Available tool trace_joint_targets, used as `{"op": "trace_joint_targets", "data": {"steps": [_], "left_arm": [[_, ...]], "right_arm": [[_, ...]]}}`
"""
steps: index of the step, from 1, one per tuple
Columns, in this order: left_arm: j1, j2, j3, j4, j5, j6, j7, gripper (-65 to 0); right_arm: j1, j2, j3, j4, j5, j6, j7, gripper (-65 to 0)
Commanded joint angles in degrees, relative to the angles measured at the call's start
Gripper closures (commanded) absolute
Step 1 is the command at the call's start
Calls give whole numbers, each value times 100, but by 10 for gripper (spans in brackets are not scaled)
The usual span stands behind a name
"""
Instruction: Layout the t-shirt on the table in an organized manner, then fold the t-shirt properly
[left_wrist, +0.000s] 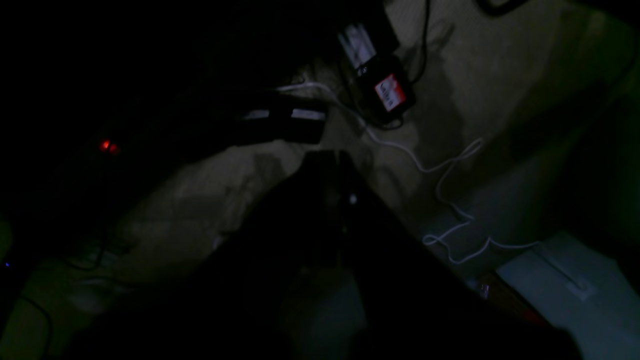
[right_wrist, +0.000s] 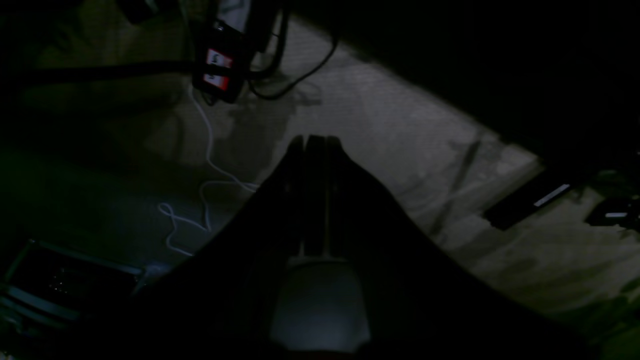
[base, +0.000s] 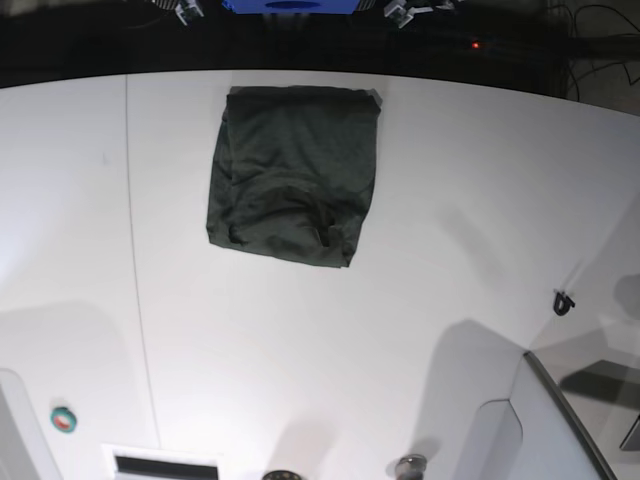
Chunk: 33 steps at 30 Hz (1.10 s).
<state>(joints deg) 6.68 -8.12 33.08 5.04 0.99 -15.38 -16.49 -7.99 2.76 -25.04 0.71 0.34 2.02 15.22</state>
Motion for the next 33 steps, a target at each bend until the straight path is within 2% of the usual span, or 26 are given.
{"op": "trace_joint_targets", "data": {"steps": [1,7,27,33], "left_arm": [[22,-63,2,-7,-16,-32,-26,0],[-4,-54,28,2,28,-32,-34,0],[-153,-98,55,-7,37,-32,-34,0],[-153,-89,55,-7,37,-32,-34,0]], "right_arm": [[-14,80,-24,-23,-12,-13,3,-15],[65,282,-24,12,-12,-4,3,-15],[223,291,-24,-31,-12,-4,3,-15],[241,563,-24,-31,-12,-4,3,-15]]}}
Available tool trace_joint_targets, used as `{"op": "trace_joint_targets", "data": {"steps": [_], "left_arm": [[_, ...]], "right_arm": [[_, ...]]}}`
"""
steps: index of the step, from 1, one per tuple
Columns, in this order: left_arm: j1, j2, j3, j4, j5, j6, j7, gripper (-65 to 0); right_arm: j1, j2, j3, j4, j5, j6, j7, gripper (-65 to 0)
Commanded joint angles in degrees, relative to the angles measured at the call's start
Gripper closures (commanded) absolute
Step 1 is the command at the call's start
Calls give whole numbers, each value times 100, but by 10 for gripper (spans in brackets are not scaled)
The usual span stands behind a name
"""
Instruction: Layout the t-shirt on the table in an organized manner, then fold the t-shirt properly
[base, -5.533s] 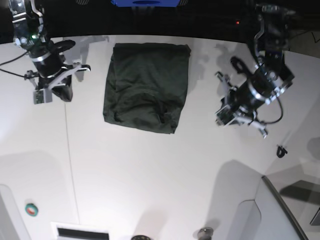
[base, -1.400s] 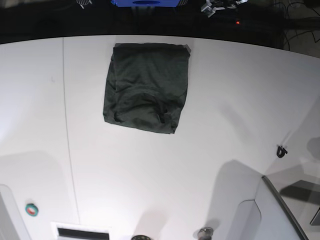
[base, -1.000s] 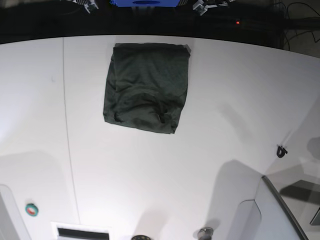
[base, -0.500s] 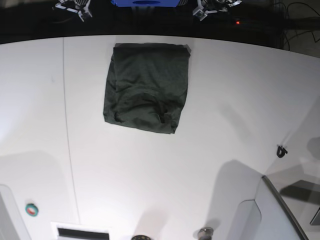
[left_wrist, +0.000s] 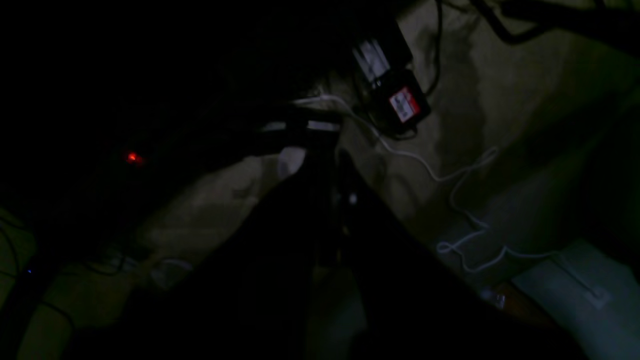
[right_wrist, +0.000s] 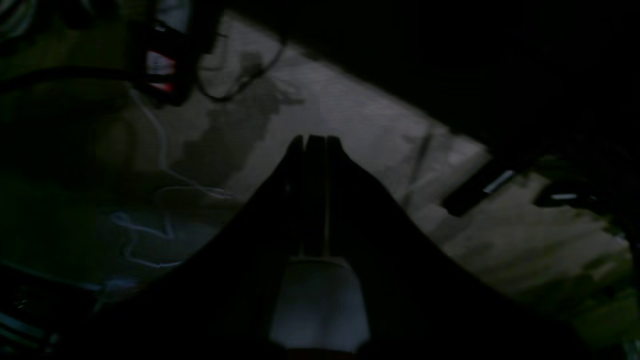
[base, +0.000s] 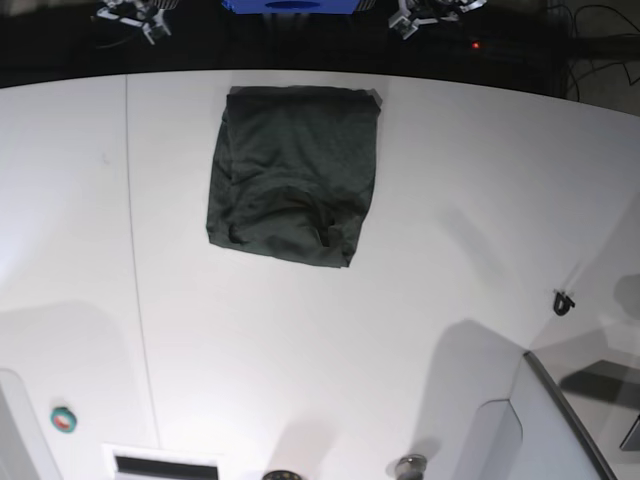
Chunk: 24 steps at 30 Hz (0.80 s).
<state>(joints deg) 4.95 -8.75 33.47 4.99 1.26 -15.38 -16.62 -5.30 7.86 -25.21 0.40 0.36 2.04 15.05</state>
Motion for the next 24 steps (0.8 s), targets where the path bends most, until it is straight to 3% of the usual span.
{"op": "trace_joint_targets", "data": {"steps": [1,19,24], "left_arm": [[19,-26,15,-3,11,-32,-21,0],[2,-26,15,-3,11,-32,-21,0],[2,-26,15,-3,11,-32,-21,0]], "right_arm": [[-37,80,-6,-1,-14,-7,20,-15],[-46,89,-6,-1,-14,-7,20,-15],[-63,-52,3,-1,-14,-7,20,-15]]}}
